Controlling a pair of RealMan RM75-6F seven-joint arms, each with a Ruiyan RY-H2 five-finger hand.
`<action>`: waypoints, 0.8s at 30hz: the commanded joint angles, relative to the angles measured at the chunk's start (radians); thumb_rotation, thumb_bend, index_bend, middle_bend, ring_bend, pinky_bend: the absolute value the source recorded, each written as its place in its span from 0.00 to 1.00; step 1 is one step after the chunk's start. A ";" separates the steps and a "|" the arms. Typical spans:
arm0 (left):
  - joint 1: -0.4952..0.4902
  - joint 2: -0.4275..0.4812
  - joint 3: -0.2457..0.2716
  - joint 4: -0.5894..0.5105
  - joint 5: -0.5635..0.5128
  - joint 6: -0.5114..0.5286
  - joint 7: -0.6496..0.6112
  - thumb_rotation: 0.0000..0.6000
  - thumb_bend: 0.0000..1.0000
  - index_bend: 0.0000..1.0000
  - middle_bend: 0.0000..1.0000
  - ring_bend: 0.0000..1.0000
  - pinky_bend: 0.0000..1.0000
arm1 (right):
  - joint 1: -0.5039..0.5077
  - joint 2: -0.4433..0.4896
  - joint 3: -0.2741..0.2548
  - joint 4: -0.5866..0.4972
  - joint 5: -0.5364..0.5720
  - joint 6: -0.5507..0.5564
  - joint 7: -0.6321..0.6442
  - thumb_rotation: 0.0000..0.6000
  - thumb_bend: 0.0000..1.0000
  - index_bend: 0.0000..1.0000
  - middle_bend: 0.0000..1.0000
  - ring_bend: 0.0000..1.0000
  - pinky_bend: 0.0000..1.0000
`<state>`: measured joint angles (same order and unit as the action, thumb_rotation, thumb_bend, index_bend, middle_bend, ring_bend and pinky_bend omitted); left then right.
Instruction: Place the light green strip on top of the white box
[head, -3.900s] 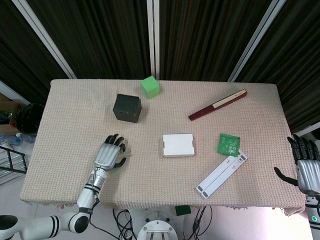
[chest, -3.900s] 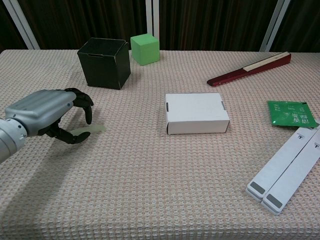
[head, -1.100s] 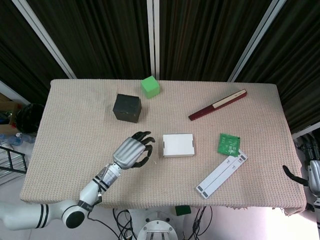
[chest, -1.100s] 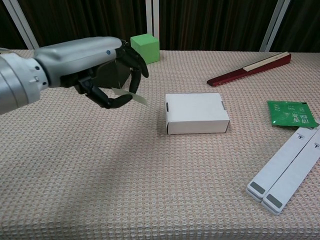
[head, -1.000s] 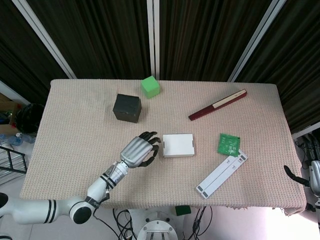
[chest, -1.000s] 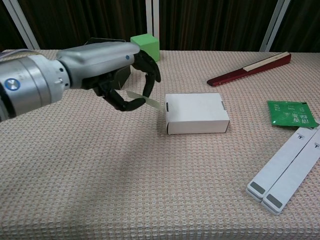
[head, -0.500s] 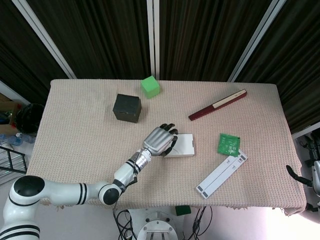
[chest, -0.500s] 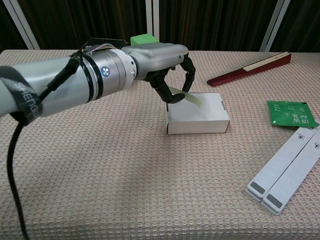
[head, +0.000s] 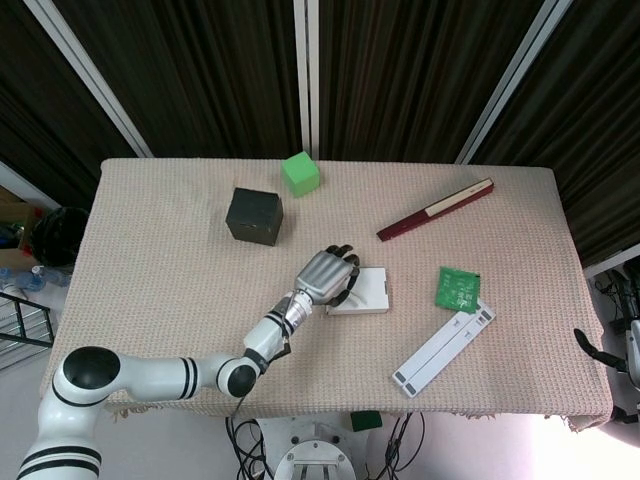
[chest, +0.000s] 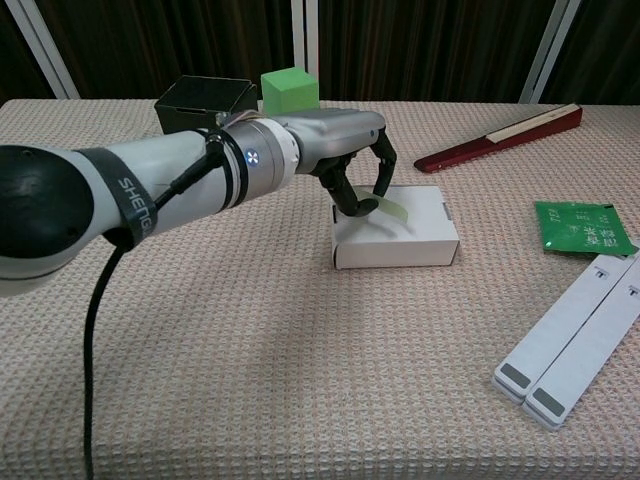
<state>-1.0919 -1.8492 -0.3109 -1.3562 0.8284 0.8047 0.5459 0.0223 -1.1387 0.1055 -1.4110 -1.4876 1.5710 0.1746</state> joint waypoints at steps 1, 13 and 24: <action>-0.007 -0.011 0.006 0.018 0.003 -0.003 -0.016 1.00 0.44 0.63 0.26 0.11 0.20 | -0.001 0.003 0.002 0.004 0.001 0.002 0.005 0.85 0.21 0.00 0.00 0.00 0.00; -0.033 -0.044 0.016 0.082 0.004 -0.010 -0.053 1.00 0.45 0.63 0.26 0.11 0.20 | -0.005 -0.003 0.005 0.018 0.002 0.012 0.022 0.85 0.21 0.00 0.00 0.00 0.00; -0.043 -0.037 0.021 0.083 0.004 0.002 -0.057 1.00 0.44 0.45 0.26 0.11 0.19 | -0.005 -0.007 0.007 0.026 0.004 0.010 0.024 0.85 0.21 0.00 0.00 0.00 0.00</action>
<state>-1.1344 -1.8870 -0.2903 -1.2725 0.8315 0.8070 0.4899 0.0169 -1.1458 0.1124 -1.3846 -1.4836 1.5810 0.1991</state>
